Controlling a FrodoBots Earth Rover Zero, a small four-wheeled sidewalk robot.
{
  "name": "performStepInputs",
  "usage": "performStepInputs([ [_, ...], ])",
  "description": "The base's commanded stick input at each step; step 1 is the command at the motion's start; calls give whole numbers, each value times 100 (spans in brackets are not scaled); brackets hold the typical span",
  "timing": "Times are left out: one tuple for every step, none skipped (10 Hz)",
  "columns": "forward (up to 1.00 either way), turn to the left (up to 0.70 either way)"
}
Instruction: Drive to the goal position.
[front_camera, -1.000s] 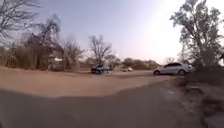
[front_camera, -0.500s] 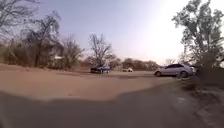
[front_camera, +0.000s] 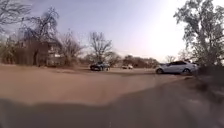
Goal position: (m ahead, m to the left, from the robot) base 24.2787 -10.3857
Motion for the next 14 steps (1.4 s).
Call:
performStepInputs([
  [70,0],
  [70,0],
  [70,0],
  [70,0],
  [70,-35],
  [70,-35],
  [70,-29],
  [70,-12],
  [70,0],
  [70,0],
  [70,0],
  [70,0],
  [70,0],
  [70,0],
])
